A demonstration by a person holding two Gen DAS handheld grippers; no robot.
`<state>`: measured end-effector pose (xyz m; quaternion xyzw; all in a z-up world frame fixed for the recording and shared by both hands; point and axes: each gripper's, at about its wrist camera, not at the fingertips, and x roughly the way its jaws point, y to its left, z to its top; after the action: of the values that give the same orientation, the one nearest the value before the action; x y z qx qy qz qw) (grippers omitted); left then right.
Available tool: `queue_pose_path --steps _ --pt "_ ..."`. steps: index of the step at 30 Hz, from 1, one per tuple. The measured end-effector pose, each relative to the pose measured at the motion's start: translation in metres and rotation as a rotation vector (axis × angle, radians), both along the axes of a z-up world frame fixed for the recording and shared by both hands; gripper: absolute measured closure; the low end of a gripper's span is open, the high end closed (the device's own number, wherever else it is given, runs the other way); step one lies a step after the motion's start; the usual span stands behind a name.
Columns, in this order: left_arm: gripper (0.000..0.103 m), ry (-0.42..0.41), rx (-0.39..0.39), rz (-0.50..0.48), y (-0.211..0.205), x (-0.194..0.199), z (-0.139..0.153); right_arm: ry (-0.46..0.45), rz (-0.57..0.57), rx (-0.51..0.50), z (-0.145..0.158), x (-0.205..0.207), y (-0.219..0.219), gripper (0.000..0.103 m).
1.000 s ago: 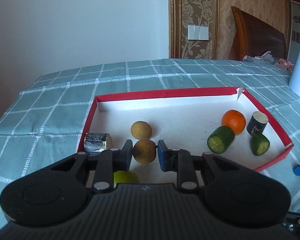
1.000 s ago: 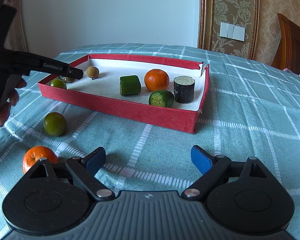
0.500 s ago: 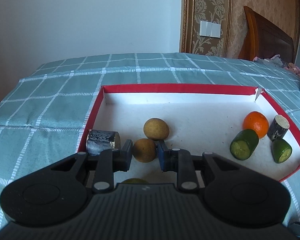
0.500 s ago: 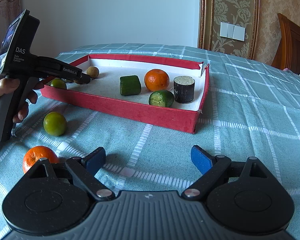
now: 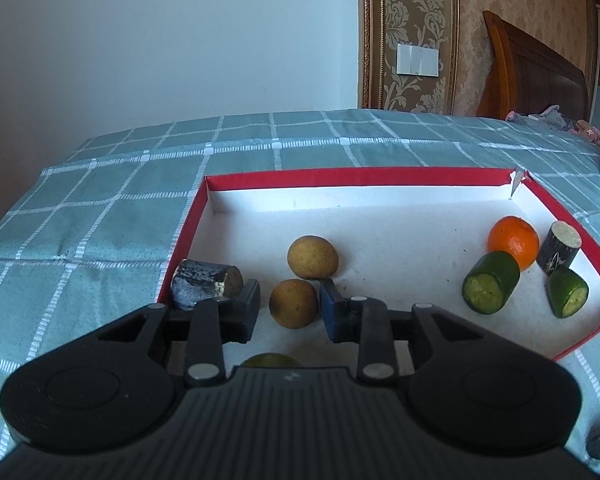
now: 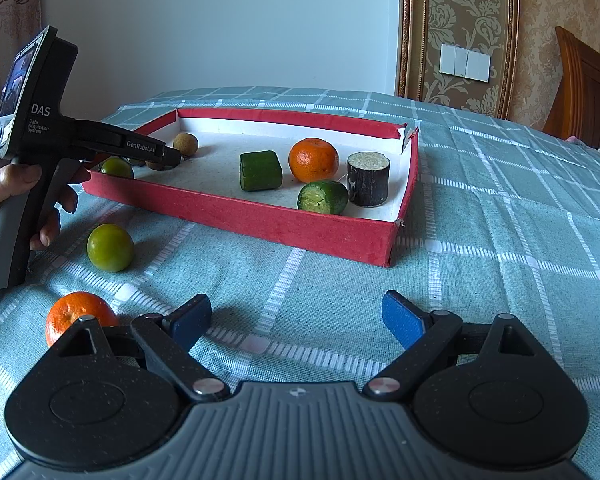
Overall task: Organize fruits
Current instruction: 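Carry the brown round fruit into the red tray and open the left tool, then withdraw the left tool from the tray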
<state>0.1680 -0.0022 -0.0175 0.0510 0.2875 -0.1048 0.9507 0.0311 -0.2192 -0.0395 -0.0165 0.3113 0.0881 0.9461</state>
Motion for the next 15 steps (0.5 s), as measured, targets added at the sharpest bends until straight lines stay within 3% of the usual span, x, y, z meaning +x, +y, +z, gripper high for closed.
queue_pose_path --steps 7,15 --pt "0.062 -0.029 -0.017 0.011 0.004 -0.015 0.005 0.000 0.000 0.000 0.000 0.000 0.000 0.010" --pt "0.061 -0.046 -0.031 0.019 0.011 -0.035 0.012 0.000 0.000 0.000 0.000 0.000 0.000 0.010"
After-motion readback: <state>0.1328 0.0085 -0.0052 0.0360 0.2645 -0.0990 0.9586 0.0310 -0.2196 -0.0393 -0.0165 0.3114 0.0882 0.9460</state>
